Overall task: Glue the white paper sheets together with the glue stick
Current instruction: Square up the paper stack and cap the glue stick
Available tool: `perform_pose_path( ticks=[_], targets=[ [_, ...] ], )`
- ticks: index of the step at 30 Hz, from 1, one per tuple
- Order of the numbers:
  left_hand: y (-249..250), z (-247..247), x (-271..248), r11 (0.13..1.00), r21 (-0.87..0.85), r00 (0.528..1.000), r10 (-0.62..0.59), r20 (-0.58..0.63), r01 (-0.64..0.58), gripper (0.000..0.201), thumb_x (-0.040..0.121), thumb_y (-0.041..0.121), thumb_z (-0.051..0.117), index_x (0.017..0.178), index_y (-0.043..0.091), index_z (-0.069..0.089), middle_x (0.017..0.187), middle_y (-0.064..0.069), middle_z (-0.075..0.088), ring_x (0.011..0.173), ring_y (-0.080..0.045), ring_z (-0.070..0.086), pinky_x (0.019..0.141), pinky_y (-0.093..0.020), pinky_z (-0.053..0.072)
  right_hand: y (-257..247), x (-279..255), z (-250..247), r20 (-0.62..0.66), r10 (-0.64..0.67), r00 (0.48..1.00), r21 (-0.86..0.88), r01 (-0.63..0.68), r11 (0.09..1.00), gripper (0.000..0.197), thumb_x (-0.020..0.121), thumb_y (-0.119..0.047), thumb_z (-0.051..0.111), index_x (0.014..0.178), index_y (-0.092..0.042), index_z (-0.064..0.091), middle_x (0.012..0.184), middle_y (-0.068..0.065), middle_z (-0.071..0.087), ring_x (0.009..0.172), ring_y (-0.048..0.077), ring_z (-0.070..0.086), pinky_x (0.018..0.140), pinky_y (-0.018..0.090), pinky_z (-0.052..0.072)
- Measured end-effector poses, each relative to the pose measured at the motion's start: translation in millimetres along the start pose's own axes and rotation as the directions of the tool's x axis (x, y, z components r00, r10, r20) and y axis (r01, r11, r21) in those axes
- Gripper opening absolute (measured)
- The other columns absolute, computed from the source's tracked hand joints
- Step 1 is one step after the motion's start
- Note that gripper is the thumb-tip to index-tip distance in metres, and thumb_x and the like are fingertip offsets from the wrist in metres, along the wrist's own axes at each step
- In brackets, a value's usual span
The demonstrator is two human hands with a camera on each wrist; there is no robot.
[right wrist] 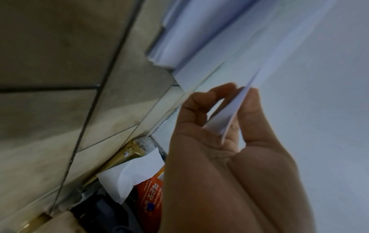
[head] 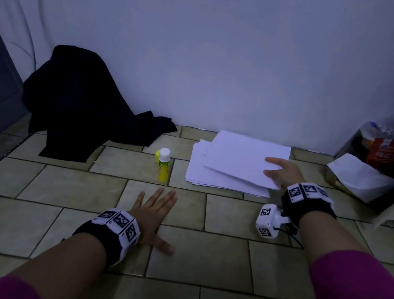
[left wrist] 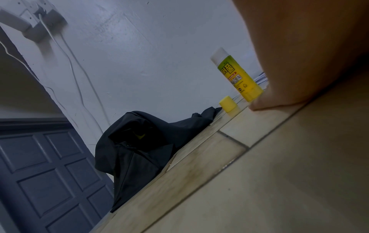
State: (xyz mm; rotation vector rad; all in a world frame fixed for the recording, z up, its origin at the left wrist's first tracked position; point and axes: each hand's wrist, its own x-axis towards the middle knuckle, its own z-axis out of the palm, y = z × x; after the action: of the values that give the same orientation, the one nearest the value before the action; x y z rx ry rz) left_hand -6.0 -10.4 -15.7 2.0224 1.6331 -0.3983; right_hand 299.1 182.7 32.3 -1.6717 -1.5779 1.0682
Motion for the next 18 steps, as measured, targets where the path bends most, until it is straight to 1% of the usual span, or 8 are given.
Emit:
perform_pose_path(
  ticks=[1,3,4,5,8,12,14,18],
  targets=[
    [0,1,0,1.0,0.002,1.0,0.0,-0.004,0.0,0.16,0.013,0.103,0.008,0.147,0.023,-0.028,0.152,0.01,-0.036,0.127,-0.007,-0.039,0.111,-0.051,-0.02,4,3,3,-0.013,0.011,1.0,-0.082,-0.012,0.997,0.039,0.085,0.0,0.066,0.122,-0.01,0.063,0.103,0.011,0.064,0.074,0.018,0.055,0.059,0.012,0.044],
    [-1,2,1,1.0,-0.001,1.0,0.0,-0.012,0.0,0.161,0.013,0.103,0.008,0.147,0.023,-0.028,0.149,0.012,-0.038,0.127,-0.007,-0.039,0.11,-0.05,-0.02,8,10,7,-0.017,0.022,1.0,-0.218,-0.025,0.976,0.039,0.085,-0.001,0.065,0.123,-0.01,0.061,0.125,0.012,0.058,0.104,0.026,0.057,0.079,0.02,0.041],
    [-1,2,1,1.0,-0.004,1.0,0.001,-0.015,-0.001,0.161,0.013,0.103,0.008,0.148,0.023,-0.027,0.147,0.014,-0.039,0.127,-0.007,-0.039,0.11,-0.05,-0.02,9,13,9,-0.016,0.021,1.0,-0.288,-0.025,0.957,0.042,0.085,-0.002,0.065,0.125,-0.011,0.06,0.133,0.011,0.053,0.116,0.028,0.053,0.086,0.024,0.04],
    [-1,2,1,1.0,-0.009,1.0,0.003,-0.018,-0.003,0.16,0.013,0.103,0.009,0.148,0.024,-0.027,0.144,0.015,-0.041,0.127,-0.007,-0.039,0.11,-0.049,-0.021,10,17,9,-0.011,0.026,1.0,-0.354,-0.029,0.935,0.046,0.084,-0.003,0.067,0.128,-0.013,0.057,0.138,0.011,0.049,0.123,0.028,0.049,0.091,0.026,0.039],
    [-1,1,2,1.0,-0.015,1.0,0.005,-0.03,-0.005,0.159,0.014,0.102,0.009,0.148,0.024,-0.026,0.135,0.015,-0.044,0.127,-0.008,-0.04,0.11,-0.049,-0.02,14,26,13,0.012,0.062,0.998,-0.467,-0.05,0.883,0.065,0.081,-0.009,0.072,0.139,-0.016,0.044,0.144,0.012,0.042,0.129,0.029,0.044,0.096,0.029,0.038],
    [-2,2,2,1.0,-0.023,0.999,0.009,-0.034,-0.01,0.158,0.016,0.102,0.011,0.148,0.024,-0.026,0.136,0.017,-0.043,0.128,-0.008,-0.04,0.11,-0.048,-0.021,16,31,18,-0.018,0.088,0.996,-0.55,-0.084,0.831,0.085,0.078,-0.017,0.076,0.148,-0.017,0.027,0.148,0.015,0.035,0.133,0.035,0.038,0.103,0.039,0.037],
    [-1,2,1,1.0,-0.025,0.999,0.01,-0.038,-0.011,0.157,0.017,0.101,0.012,0.148,0.024,-0.026,0.136,0.018,-0.042,0.128,-0.007,-0.039,0.11,-0.048,-0.021,15,33,19,-0.033,0.097,0.995,-0.536,-0.099,0.838,0.091,0.077,-0.016,0.078,0.149,-0.016,0.023,0.148,0.016,0.036,0.132,0.034,0.039,0.102,0.039,0.038],
    [0,2,1,1.0,-0.019,0.999,0.006,-0.041,-0.006,0.155,0.02,0.099,0.014,0.148,0.023,-0.026,0.135,0.014,-0.044,0.131,-0.009,-0.038,0.109,-0.046,-0.022,12,34,18,-0.079,0.14,0.987,-0.399,-0.16,0.903,0.097,0.073,-0.005,0.079,0.15,-0.012,0.02,0.146,0.018,0.038,0.133,0.034,0.039,0.101,0.039,0.037]
  ],
)
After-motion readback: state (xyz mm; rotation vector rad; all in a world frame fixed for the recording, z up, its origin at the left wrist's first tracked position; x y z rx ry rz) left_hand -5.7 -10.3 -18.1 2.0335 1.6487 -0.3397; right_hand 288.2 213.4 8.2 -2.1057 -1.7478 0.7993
